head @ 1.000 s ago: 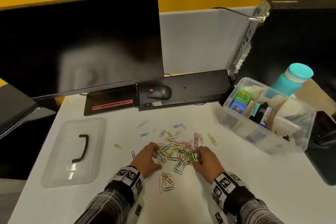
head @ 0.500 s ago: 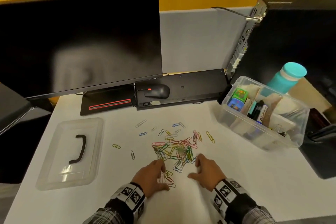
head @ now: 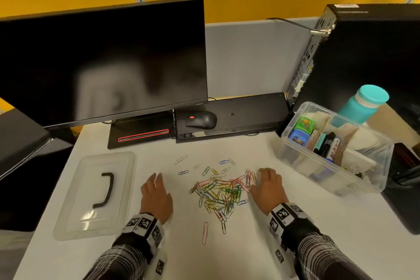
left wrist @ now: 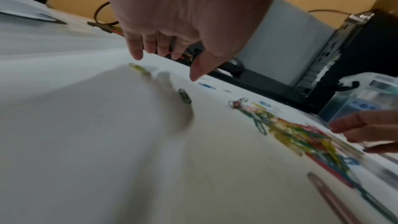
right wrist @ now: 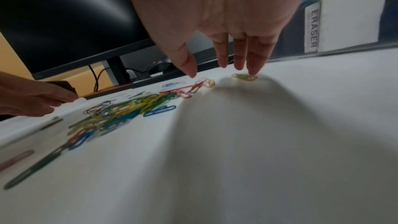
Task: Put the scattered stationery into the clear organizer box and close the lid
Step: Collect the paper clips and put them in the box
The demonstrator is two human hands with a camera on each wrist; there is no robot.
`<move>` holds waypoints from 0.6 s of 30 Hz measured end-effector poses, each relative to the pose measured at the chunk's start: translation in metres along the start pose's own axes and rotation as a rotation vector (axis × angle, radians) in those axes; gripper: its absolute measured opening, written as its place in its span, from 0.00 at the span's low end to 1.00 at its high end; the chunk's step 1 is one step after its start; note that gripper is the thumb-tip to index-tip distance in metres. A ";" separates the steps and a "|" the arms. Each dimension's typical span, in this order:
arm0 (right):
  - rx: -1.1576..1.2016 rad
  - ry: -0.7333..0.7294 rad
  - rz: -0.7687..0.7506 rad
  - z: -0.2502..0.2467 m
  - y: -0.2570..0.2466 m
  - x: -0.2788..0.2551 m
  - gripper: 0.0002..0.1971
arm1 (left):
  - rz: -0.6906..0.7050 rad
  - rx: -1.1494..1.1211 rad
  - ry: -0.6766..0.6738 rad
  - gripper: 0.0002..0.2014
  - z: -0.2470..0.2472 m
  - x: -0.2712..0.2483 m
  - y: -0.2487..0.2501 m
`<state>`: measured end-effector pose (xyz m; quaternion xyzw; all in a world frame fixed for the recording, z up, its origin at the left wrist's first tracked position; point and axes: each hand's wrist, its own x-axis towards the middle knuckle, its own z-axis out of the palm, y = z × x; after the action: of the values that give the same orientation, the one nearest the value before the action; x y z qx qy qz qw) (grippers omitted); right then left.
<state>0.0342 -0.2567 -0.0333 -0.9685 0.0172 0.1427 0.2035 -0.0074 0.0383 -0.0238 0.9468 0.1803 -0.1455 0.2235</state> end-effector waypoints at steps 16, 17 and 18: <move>0.067 -0.010 -0.351 -0.004 -0.033 0.012 0.20 | 0.382 0.001 0.006 0.38 0.010 0.009 0.046; 0.051 -0.022 -0.339 -0.008 -0.037 0.020 0.21 | 0.329 0.010 0.003 0.38 0.005 0.021 0.048; 0.035 -0.045 -0.326 -0.009 -0.041 0.027 0.22 | 0.267 0.015 -0.008 0.38 -0.001 0.032 0.050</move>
<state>0.0662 -0.2216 -0.0169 -0.9513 -0.1424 0.1289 0.2411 0.0414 0.0058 -0.0153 0.9633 0.0508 -0.1198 0.2346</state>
